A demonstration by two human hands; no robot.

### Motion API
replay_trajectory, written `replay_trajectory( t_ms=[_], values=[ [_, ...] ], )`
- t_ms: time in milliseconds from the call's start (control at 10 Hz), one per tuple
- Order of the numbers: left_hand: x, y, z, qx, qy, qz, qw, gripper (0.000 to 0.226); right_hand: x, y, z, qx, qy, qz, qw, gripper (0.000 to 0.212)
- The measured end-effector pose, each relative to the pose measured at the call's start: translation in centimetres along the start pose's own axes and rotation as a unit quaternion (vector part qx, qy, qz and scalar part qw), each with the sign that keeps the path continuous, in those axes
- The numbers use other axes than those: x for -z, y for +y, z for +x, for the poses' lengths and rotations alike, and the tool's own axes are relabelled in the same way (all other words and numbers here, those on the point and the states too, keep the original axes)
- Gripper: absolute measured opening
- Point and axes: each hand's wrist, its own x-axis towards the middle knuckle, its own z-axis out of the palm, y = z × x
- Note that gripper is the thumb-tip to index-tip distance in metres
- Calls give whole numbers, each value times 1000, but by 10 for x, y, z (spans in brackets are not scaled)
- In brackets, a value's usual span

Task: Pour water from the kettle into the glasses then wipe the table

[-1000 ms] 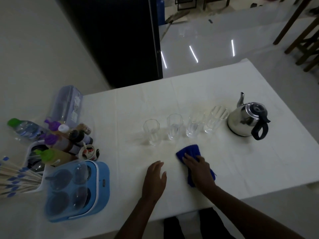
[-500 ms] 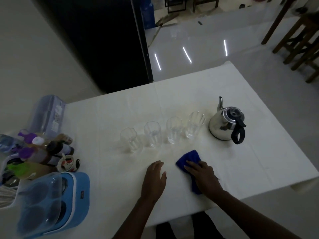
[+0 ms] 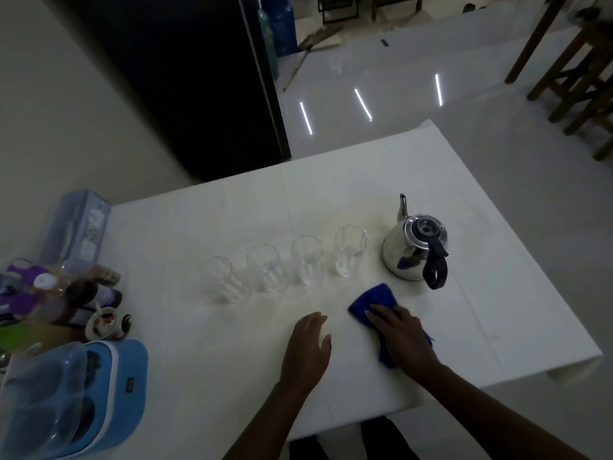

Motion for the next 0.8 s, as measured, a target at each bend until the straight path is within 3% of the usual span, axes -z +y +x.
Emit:
replay_trajectory(
  t_ms=[100, 200, 300, 500, 700, 800],
  values=[
    [-7, 3, 4, 2, 1, 8, 1000, 40, 12, -5, 25, -92, 22, 23, 995, 60],
    [-14, 11, 10, 8, 6, 9, 1000, 37, 14, -15, 30, -120, 30, 46, 991, 59],
    [-21, 16, 10, 19, -4, 10, 1000, 38, 3, -4, -3, -71, 13, 17, 997, 65],
    [-28, 24, 7, 17, -15, 36, 999, 46, 3, 4, -25, -87, 16, 0, 996, 68],
    [-22, 32, 11, 16, 4, 53, 998, 55, 17, -12, -23, -105, 60, -1, 993, 59],
    [-17, 33, 13, -13, 29, 35, 999, 50, 26, -26, -13, -71, 91, 38, 993, 59]
  ],
)
